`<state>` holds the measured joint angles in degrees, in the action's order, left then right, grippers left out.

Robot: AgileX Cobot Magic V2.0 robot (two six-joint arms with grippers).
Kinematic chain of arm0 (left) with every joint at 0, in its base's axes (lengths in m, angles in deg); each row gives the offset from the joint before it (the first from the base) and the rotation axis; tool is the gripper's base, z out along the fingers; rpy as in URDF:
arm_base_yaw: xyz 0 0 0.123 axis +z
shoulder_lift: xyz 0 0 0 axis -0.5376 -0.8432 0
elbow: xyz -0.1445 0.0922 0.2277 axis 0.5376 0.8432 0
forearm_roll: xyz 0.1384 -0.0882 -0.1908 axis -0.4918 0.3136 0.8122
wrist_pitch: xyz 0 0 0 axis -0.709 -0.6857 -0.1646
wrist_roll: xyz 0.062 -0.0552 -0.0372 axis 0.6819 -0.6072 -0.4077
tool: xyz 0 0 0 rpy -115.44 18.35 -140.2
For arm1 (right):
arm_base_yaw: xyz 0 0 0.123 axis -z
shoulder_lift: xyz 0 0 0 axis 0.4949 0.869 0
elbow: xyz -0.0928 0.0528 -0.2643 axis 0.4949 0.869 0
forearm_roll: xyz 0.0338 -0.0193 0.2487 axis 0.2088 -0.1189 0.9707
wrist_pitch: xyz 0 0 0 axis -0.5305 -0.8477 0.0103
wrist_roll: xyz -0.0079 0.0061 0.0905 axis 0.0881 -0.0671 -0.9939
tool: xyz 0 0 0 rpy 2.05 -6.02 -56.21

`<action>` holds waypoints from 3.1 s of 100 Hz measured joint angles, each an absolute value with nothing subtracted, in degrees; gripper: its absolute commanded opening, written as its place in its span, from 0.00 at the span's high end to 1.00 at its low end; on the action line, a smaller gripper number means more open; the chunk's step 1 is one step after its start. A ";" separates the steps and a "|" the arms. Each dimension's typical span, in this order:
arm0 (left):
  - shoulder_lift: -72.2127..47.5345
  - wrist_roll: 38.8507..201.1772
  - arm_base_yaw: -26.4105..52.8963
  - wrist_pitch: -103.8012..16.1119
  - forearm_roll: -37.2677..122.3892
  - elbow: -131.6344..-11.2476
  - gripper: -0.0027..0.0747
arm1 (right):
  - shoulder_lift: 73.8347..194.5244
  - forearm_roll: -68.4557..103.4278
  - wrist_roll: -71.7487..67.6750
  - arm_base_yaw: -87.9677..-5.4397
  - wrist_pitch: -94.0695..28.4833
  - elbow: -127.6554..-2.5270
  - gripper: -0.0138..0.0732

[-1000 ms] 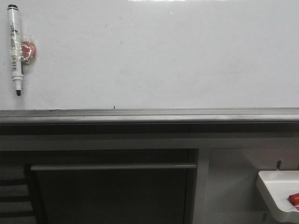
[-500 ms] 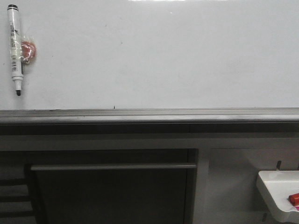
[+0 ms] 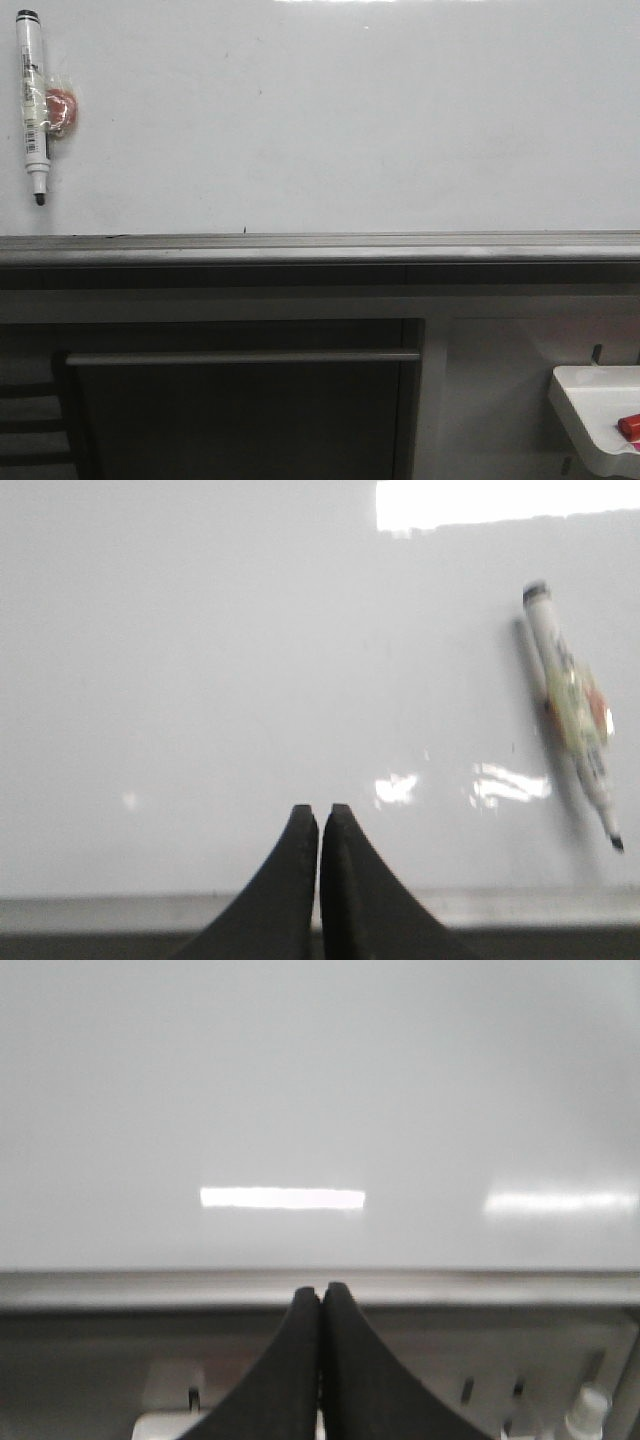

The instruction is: Write number 0 on whiteboard

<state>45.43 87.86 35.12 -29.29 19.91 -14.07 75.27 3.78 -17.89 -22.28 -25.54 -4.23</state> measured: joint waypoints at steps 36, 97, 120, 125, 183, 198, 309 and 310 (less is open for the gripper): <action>45.43 87.86 35.12 -23.06 20.05 -14.07 0.99 | 75.27 3.78 -17.98 -22.28 -0.61 -4.23 0.92; 37.18 84.13 35.12 -45.05 27.90 -31.89 0.99 | 83.79 3.89 -36.16 -22.38 -52.46 -28.52 0.92; 32.98 84.48 35.12 -45.68 27.47 -32.15 0.54 | 85.25 4.17 -36.16 -22.38 -53.52 -28.94 0.92; 32.42 84.58 35.12 -45.54 27.48 -32.15 0.44 | 85.25 4.17 -36.16 -22.38 -53.52 -28.94 0.92; 8.31 84.87 25.14 -21.43 23.27 -32.15 0.40 | 85.25 4.27 -35.36 -27.51 -51.61 -25.19 0.92; 0.15 84.87 15.99 -15.46 22.88 -32.15 0.40 | 85.25 4.16 -35.36 -27.51 -50.41 -24.97 0.92; -33.71 79.08 3.90 10.69 32.98 -32.77 0.61 | 85.25 4.07 -35.34 -27.51 -49.16 -24.88 0.92; -33.69 79.08 3.90 10.68 32.98 -32.77 0.62 | 85.25 4.07 -35.34 -27.51 -49.16 -24.88 0.92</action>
<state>-33.69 79.08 3.90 10.68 32.98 -32.77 85.25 4.07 -35.34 -27.51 -49.16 -24.88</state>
